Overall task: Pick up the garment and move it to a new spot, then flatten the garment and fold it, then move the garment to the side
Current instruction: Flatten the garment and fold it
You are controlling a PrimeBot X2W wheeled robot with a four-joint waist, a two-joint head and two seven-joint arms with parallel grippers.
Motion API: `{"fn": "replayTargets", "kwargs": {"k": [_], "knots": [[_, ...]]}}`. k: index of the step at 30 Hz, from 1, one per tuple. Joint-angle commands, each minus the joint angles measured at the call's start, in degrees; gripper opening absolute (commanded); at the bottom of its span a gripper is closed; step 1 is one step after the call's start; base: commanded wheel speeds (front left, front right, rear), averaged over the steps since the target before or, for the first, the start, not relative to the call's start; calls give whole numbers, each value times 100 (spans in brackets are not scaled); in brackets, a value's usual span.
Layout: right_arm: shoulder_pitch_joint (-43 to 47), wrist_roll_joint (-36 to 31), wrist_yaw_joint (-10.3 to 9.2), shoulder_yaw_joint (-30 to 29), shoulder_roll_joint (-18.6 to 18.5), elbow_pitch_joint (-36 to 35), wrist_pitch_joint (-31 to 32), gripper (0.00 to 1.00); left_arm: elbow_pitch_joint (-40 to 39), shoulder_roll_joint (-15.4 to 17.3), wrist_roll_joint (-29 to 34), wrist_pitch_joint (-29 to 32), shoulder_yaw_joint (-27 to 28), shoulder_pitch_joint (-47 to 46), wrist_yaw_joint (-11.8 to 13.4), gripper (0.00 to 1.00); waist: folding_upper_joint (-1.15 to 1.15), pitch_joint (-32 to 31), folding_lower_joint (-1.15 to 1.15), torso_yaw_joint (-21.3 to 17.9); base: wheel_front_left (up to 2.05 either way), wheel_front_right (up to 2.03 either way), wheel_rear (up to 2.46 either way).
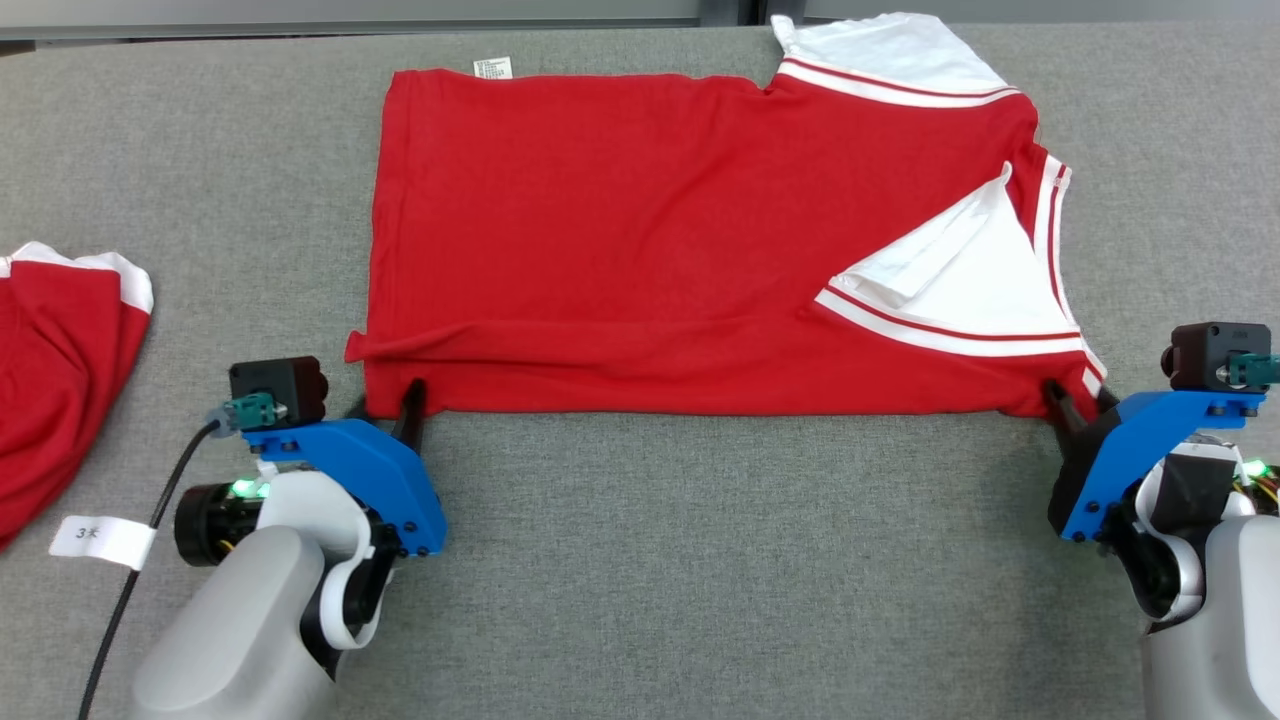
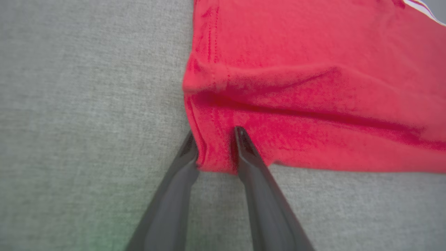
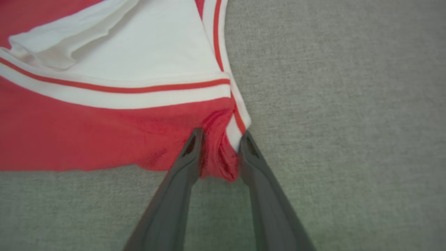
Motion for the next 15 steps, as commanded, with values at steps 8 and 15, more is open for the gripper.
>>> {"fn": "replayTargets", "kwargs": {"k": [8,15], "knots": [[346,211,8,-26,30,-404,-158,0,-38,-137,-256,-376,141,408,-158,0,0,-276,1,33,0,0,0],[975,421,8,-118,27,-1223,45,0,-783,79,-438,-509,326,979,-30,0,0,-638,1,37,0,0,0]]}}
